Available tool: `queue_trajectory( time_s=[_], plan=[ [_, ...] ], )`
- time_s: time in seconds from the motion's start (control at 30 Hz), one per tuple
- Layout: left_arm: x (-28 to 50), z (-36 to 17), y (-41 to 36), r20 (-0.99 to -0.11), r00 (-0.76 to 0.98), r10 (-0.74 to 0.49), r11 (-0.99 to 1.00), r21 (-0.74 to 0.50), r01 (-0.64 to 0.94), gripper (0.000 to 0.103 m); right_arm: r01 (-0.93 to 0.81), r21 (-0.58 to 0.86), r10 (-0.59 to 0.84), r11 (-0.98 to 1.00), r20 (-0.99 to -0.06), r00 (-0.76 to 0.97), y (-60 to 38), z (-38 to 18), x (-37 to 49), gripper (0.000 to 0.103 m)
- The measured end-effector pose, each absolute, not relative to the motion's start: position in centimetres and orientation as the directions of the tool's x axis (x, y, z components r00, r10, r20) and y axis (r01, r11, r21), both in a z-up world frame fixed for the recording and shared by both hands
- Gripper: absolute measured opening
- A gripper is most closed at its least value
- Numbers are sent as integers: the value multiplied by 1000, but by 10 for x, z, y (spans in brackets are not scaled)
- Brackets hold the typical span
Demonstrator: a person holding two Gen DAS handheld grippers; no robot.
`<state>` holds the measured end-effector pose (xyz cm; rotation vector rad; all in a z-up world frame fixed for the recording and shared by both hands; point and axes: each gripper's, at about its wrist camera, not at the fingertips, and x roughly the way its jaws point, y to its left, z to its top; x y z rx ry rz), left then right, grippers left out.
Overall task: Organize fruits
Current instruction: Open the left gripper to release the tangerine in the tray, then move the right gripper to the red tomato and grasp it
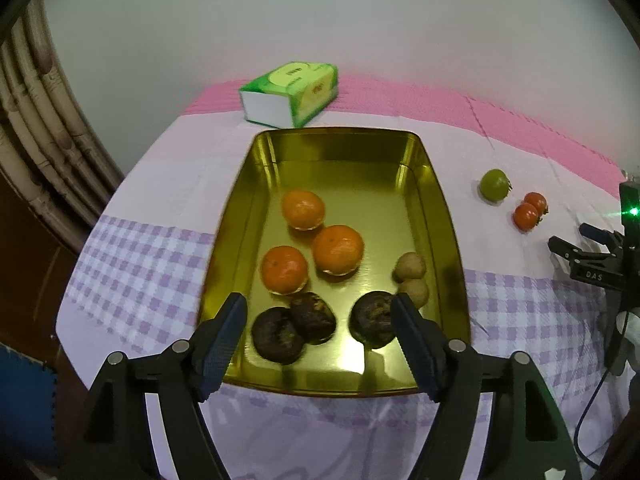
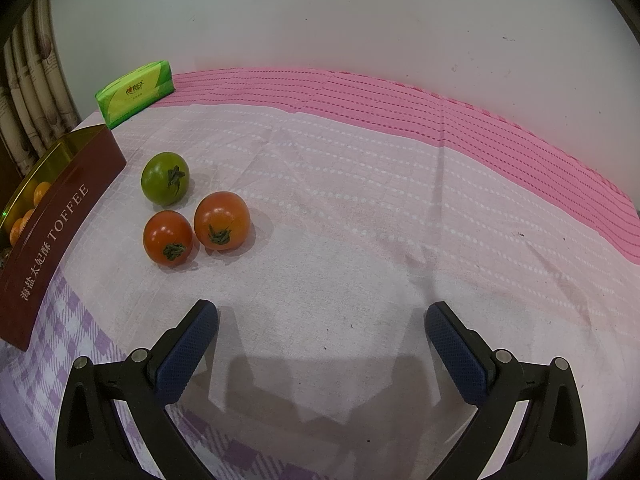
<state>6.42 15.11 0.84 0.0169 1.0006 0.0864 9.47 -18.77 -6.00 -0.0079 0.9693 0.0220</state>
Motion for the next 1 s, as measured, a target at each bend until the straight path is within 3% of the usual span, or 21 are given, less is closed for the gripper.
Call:
queue_trajectory(
  time_s=[0.73,0.87,1.0],
  plan=[
    [48,9,187,-837,539,95,989,20,-144,80,48,-10,-34,999,-859,510,-174,-58,92,103],
    [49,8,190,-839,536,94,988,13,-153,80,-27,-52,-29,998,-849,528,-150,-52,87,90],
    [50,7,193,-841,532,93,987,5,-163,80,-98,-22,33,995,-848,529,-126,-46,87,84]
  ],
)
